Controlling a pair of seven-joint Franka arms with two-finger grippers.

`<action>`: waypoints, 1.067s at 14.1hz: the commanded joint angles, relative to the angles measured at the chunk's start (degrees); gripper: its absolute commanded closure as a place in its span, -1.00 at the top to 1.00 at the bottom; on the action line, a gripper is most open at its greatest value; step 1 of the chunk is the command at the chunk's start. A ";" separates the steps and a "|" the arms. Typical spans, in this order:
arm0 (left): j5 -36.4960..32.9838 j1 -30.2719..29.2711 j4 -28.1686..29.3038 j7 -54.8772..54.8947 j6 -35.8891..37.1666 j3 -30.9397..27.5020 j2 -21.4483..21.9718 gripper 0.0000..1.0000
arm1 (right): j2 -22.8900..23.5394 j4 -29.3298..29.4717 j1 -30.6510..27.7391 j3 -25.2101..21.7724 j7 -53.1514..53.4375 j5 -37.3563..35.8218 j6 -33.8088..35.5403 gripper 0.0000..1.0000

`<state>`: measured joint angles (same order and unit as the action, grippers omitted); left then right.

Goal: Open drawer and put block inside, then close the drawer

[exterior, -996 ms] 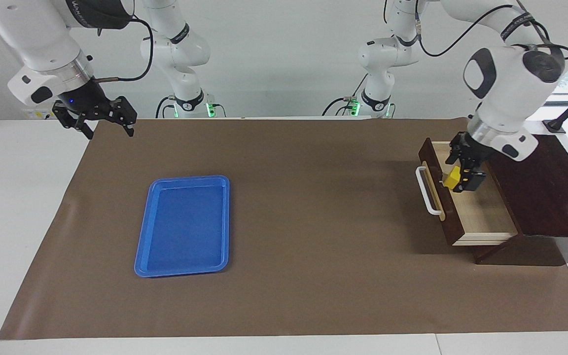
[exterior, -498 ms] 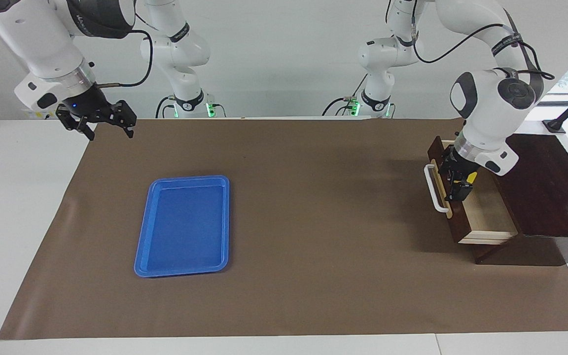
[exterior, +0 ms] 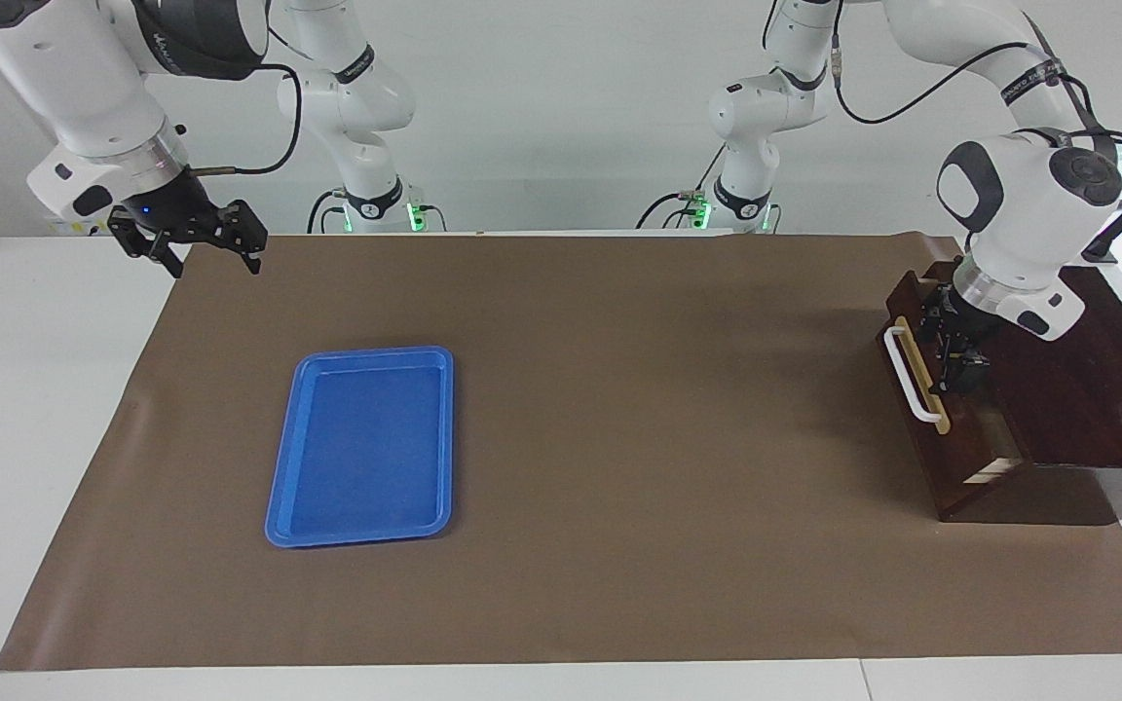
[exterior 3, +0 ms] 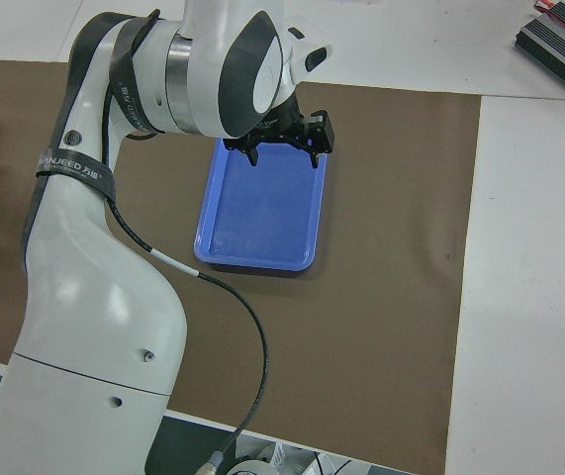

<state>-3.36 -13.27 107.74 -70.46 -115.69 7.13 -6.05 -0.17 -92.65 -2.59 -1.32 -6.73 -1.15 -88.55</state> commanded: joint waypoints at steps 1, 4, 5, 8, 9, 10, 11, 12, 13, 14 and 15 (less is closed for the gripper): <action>-0.86 -1.67 2.57 3.38 -1.56 0.17 1.83 1.00 | -0.70 -1.04 -1.01 0.70 -0.21 -0.61 -0.93 1.00; -0.95 -2.21 1.87 4.97 -0.69 0.17 1.65 1.00 | -0.62 -1.04 -1.10 0.61 -0.21 -0.61 -0.93 1.00; -0.95 -1.94 1.95 5.15 -0.33 0.25 1.65 1.00 | -0.71 -1.13 -1.10 0.61 -0.21 -0.53 -0.93 1.00; -0.95 2.25 -4.87 5.33 6.76 0.61 0.78 1.00 | -0.79 -1.30 -1.10 0.70 -0.03 -0.09 -0.75 1.00; -0.95 3.58 -6.73 6.03 9.66 0.69 1.56 1.00 | -0.88 -1.39 -1.10 0.62 0.14 -0.09 -0.58 1.00; -0.95 5.34 -7.79 7.95 12.39 0.78 2.26 1.00 | -0.88 -1.39 -1.10 0.70 0.06 -0.08 -0.14 1.00; -0.95 7.01 -9.89 12.93 16.07 0.87 3.14 1.00 | -0.88 -1.39 -1.10 0.70 0.05 -0.08 0.04 1.00; -0.95 7.98 -11.48 18.02 19.50 0.87 3.32 1.00 | -0.88 -1.39 -1.10 0.62 0.05 -0.08 0.04 1.00; -0.77 9.21 -13.06 22.95 22.15 0.87 3.67 1.00 | -0.88 -1.39 -1.01 0.61 0.14 -0.08 0.13 1.00; -0.77 9.92 -13.95 26.56 23.56 0.87 4.20 1.00 | -0.88 -1.39 -1.10 0.70 0.14 -0.08 0.13 1.00; -0.77 10.01 -14.22 30.43 24.10 0.87 4.38 1.00 | -0.88 -1.39 -1.10 0.70 0.14 -0.08 0.39 1.00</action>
<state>-3.45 -4.15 95.04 -48.00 -94.41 8.83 -1.89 -0.17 -92.96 -2.63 -1.33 -6.73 -1.15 -88.38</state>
